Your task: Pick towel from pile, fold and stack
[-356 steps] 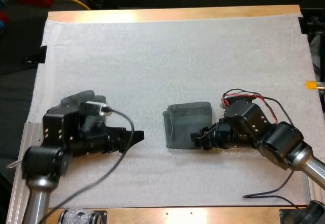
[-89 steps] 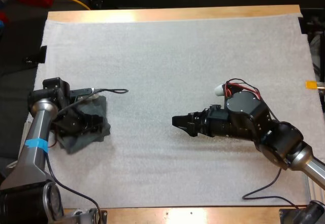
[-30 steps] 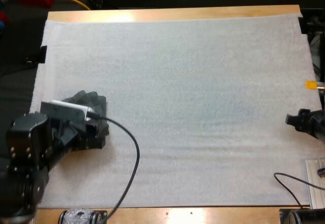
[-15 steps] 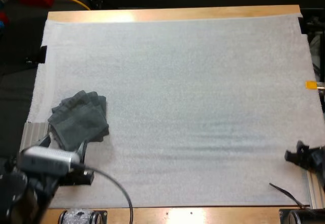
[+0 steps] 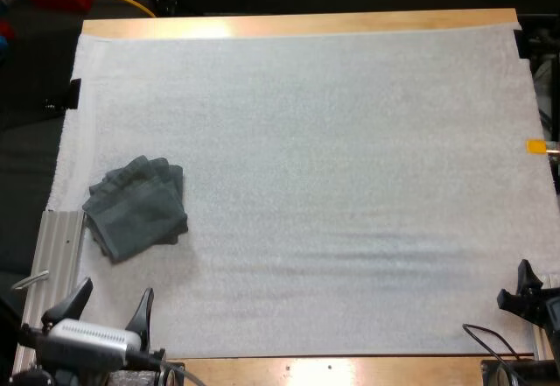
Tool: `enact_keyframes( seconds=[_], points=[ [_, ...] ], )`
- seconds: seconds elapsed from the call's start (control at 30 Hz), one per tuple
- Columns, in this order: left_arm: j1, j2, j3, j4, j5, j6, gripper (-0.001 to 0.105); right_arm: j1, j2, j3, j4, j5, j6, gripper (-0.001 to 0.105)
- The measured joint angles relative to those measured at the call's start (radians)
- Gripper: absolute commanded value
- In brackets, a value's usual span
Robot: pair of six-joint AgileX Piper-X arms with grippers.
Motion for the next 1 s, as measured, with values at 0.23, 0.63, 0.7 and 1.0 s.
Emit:
enact_keyframes(
  seconds=[0.23, 0.63, 0.7, 1.0],
  points=[
    [0.0, -0.089, 0.06, 0.0, 0.0, 0.0, 0.07, 0.0, -0.016, 0.0, 0.002, -0.011, 0.03, 0.063],
    [0.0, -0.089, 0.256, -0.015, 0.07, 0.0, 0.07, 0.0, -0.016, 0.0, -0.025, -0.02, 0.03, 0.063],
    [0.0, -0.089, 0.288, -0.047, 0.093, 0.0, 0.07, 0.0, -0.016, 0.0, -0.041, -0.02, 0.032, 0.063],
    [0.0, -0.089, 0.328, -0.158, 0.098, 0.0, 0.07, 0.0, -0.016, 0.0, -0.067, -0.035, 0.032, 0.063]
  ],
)
